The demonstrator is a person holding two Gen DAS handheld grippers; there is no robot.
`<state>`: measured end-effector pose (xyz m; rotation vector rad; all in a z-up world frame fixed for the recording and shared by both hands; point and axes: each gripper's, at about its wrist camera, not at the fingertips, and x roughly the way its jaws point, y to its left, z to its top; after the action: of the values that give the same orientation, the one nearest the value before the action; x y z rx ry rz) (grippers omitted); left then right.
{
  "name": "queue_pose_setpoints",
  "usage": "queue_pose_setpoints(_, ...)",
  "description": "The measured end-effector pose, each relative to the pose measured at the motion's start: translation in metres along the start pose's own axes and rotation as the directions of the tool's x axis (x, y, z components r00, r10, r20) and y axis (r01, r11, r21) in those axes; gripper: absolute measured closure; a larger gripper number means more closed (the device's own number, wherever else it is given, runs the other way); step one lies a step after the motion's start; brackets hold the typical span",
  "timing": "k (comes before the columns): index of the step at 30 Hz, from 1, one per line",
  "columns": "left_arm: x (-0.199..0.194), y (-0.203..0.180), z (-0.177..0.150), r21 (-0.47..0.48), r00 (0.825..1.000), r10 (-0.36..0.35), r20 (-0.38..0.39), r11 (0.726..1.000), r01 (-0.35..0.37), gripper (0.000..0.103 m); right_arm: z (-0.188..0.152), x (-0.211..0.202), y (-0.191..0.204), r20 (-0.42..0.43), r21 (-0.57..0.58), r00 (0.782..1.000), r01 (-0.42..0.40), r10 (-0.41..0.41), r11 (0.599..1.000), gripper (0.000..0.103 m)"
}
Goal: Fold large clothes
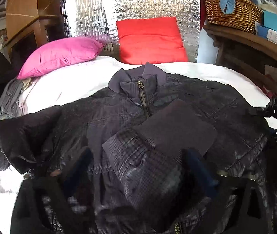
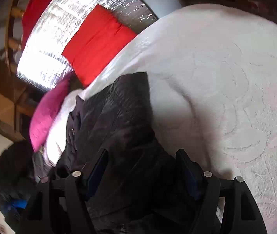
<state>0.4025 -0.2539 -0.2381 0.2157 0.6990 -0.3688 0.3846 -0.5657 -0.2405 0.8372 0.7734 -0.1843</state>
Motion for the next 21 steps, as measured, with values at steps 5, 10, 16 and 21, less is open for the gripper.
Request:
queue_pose_setpoints(5,0.000,0.009,0.000,0.030,0.999,-0.035,-0.032,0.999,0.036,0.083,-0.013,0.001,0.014,-0.007,-0.092,0.996,0.092,-0.093,0.991,0.058)
queue_pose_setpoints(10,-0.010,0.049,0.009,-0.057,0.999,0.033,-0.020,0.998,-0.034,0.093,-0.018,-0.018,0.027,0.051,-0.143,0.994,0.101,-0.095,0.985,0.063)
queue_pose_setpoints(16,-0.018,0.098,0.004,-0.190,0.997,0.045,-0.055,0.980,-0.055,0.081,-0.016,-0.025,0.028,0.048,-0.129,0.995,0.091,-0.086,0.987,0.064)
queue_pose_setpoints(21,-0.029,0.067,0.002,-0.195,0.992,-0.124,-0.016,0.974,0.119,0.020,-0.018,-0.022,0.029,0.032,-0.121,0.996,0.081,-0.078,0.989,0.064)
